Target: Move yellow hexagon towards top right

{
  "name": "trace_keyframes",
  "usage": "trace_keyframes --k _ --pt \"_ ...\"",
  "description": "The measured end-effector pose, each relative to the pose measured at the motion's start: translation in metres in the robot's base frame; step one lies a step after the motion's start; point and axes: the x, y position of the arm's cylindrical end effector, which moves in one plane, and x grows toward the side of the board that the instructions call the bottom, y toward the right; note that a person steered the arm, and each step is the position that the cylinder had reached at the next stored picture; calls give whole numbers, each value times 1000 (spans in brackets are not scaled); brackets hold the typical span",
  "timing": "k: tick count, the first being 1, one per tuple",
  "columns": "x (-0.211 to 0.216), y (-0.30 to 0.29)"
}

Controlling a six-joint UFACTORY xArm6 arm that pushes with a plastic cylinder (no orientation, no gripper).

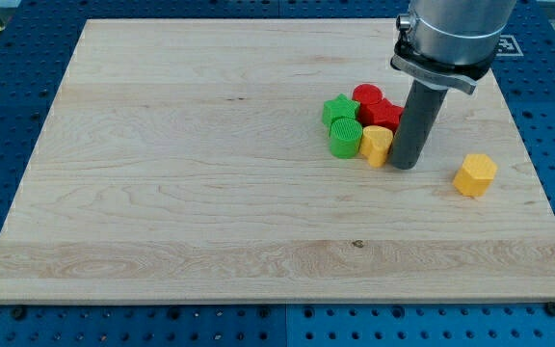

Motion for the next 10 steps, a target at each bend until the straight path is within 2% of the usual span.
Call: trace_keyframes --k 1,2,4,7,8,10 --pt "1 22" --pt "14 25" --pt "54 78" --pt "86 130" --pt "85 154" --pt "29 172"
